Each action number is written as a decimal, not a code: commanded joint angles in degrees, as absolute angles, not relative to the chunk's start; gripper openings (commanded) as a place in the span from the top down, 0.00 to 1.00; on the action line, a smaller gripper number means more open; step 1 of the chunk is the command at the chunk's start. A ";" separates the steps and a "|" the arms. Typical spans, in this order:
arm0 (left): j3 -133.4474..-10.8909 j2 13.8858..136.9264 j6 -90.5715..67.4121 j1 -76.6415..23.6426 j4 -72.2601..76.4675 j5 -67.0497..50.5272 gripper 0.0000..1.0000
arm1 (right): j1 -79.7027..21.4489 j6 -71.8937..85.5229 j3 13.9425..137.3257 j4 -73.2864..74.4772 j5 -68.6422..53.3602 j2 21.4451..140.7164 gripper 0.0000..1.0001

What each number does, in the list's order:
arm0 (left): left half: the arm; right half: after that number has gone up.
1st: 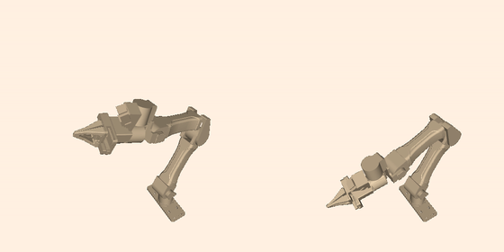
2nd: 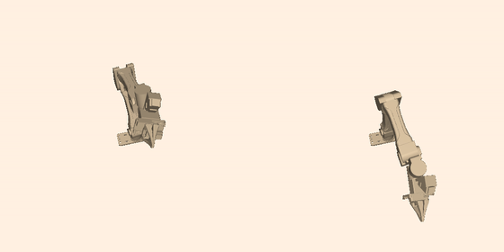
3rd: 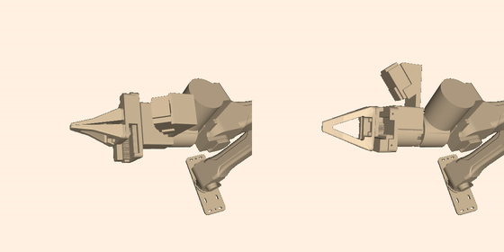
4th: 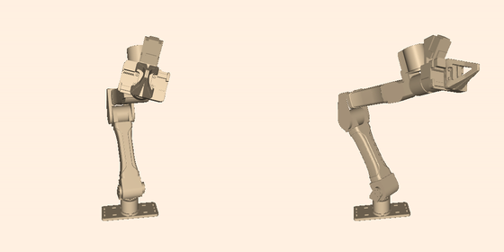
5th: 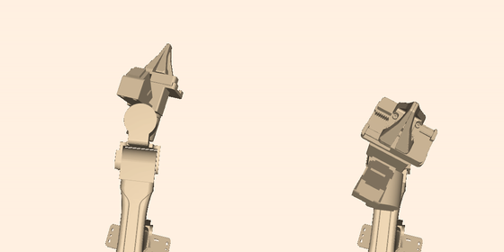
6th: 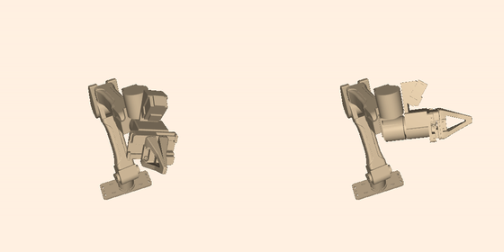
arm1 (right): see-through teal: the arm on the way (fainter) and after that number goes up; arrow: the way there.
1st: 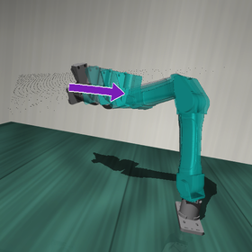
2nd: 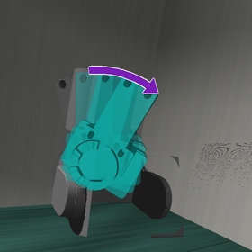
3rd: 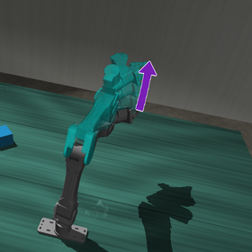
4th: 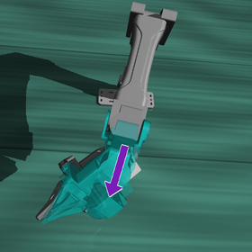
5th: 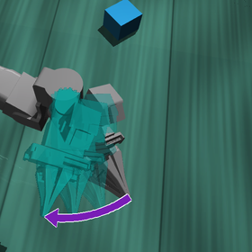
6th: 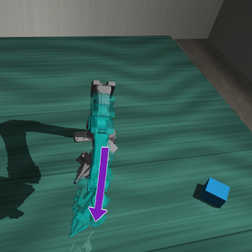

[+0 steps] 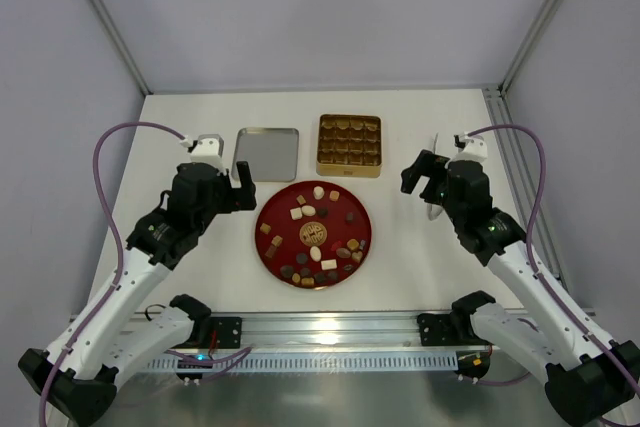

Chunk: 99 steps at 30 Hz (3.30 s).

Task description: Pack the chocolate

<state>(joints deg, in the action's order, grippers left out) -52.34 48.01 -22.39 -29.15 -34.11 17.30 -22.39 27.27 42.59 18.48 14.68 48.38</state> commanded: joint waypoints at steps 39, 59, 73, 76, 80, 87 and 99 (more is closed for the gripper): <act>-54.14 47.99 -22.24 -29.18 -32.34 9.67 0.00 | -1.85 23.12 60.81 21.36 12.65 97.45 0.00; -54.23 49.39 -22.24 -29.18 -32.52 9.40 0.00 | -0.79 19.69 63.54 20.83 8.00 103.62 0.21; -54.14 49.66 -22.32 -29.18 -32.61 9.49 0.00 | -0.79 19.07 63.19 22.32 8.61 98.19 0.45; -54.23 49.83 -22.33 -29.18 -32.52 9.58 0.00 | -0.97 19.16 63.11 23.55 8.09 95.63 0.47; -54.14 49.66 -22.41 -29.27 -32.61 9.58 0.00 | -1.93 19.34 63.02 25.66 7.65 90.28 0.47; -54.14 49.75 -22.50 -29.27 -32.61 9.76 0.00 | -4.74 18.98 63.54 29.61 7.29 83.86 0.47; -54.05 50.10 -22.76 -29.27 -32.78 9.76 0.00 | -8.61 19.42 62.76 34.63 3.96 74.89 0.50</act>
<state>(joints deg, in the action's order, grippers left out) -52.75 50.09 -22.48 -29.15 -34.13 9.41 -7.46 19.57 62.46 33.21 5.34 78.39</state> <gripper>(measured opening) 0.996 0.503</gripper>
